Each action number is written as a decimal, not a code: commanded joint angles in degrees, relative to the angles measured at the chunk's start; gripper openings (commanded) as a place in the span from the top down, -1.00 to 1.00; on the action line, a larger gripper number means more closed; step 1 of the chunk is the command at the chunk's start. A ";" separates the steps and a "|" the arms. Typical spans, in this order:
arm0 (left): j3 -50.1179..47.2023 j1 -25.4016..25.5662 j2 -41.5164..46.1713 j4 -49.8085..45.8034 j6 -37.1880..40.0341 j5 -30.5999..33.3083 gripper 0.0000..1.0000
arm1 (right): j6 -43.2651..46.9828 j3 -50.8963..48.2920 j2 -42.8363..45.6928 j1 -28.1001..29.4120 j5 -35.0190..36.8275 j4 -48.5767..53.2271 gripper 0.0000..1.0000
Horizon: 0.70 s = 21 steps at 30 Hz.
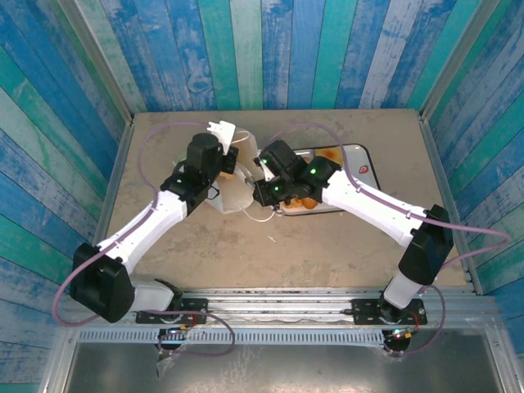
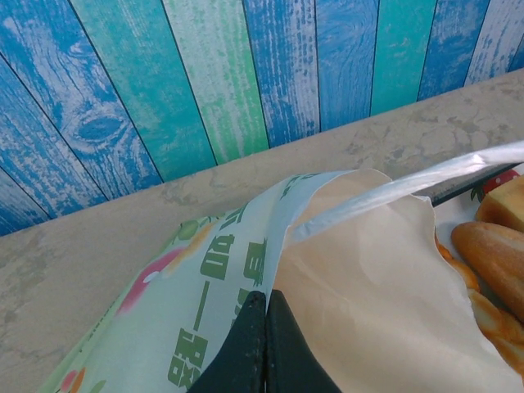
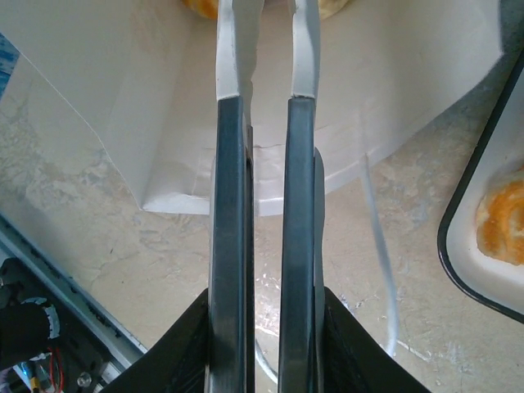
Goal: Take the fake bread out of the paper bag
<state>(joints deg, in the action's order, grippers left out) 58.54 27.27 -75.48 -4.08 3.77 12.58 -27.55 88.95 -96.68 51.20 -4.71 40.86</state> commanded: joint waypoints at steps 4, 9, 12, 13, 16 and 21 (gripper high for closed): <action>6.30 -0.02 -3.90 -8.11 -3.38 1.90 1.00 | 2.05 3.31 -3.63 0.42 1.33 -0.58 0.37; 5.40 0.00 -3.76 -8.13 -3.62 0.10 1.00 | 4.21 5.15 -6.03 0.70 3.01 1.77 0.31; 3.48 -0.02 -2.37 -5.39 -2.86 -2.30 1.00 | 5.58 6.31 -7.66 0.91 3.59 3.25 0.28; 2.80 -0.02 -1.78 -4.51 -2.49 -3.26 0.99 | 6.23 6.66 -8.22 1.00 4.08 3.60 0.28; 1.18 -0.01 -0.30 -2.34 -1.82 -4.36 1.00 | 7.53 7.85 -9.50 1.25 5.20 5.00 0.26; -0.07 -0.02 1.29 -0.95 -0.96 -5.00 1.00 | 9.00 7.68 -10.63 1.69 7.55 5.78 0.25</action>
<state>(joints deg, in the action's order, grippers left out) 59.18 27.27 -77.93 -7.66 1.80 8.88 -20.60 95.37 -106.48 52.25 0.14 45.01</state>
